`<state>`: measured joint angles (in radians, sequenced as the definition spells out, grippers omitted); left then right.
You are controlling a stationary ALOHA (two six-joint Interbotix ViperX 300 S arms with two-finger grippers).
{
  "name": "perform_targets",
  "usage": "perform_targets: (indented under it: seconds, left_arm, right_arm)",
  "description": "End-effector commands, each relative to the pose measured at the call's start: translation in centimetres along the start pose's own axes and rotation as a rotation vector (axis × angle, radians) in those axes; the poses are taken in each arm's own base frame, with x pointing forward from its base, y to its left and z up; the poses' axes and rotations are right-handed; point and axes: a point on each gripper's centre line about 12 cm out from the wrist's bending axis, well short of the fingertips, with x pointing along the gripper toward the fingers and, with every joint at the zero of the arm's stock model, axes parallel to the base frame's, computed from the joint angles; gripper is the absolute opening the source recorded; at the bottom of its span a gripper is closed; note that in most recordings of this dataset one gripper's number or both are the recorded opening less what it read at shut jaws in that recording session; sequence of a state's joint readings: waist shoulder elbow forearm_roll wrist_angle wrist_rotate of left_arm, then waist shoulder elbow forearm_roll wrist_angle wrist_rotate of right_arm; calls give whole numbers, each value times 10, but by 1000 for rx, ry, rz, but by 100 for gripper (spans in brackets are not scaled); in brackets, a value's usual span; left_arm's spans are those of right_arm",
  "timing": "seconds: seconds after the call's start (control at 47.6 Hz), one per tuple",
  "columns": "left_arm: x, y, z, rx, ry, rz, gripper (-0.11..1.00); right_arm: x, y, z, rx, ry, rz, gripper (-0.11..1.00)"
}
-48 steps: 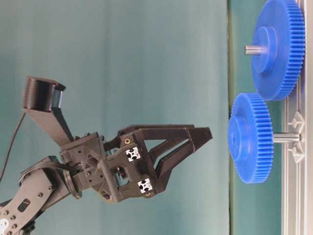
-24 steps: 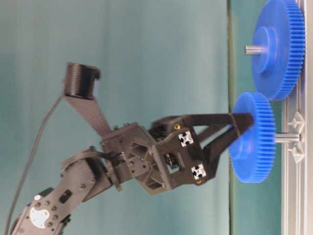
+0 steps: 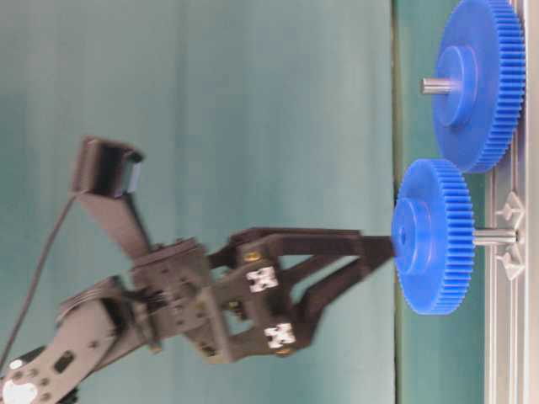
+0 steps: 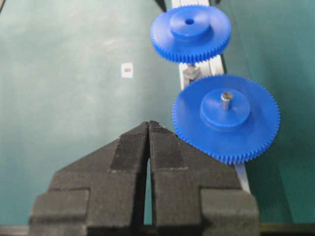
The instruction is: Find the location of the shaft and insert the small gear.
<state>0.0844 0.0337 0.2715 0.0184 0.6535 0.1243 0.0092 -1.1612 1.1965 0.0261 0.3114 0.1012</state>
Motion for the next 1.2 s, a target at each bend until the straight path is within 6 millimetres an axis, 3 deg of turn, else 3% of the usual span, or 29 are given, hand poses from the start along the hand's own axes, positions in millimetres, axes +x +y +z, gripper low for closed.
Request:
perform_targets:
  seconds: [0.0,0.505,0.988,1.177]
  left_arm:
    - [-16,3,8,1,-48,10,87]
    - [31,-6,-8,8,29,-10,87]
    - [16,19,-1,-6,-6,26,87]
    - [19,20,2,1,-6,27,87]
  right_arm:
    - [0,0,5,11,-12,0,3]
    - [1,0,5,13,-14,1,3]
    - [0,0,4,12,-14,-1,3]
    - [0,0,5,12,-17,-1,3]
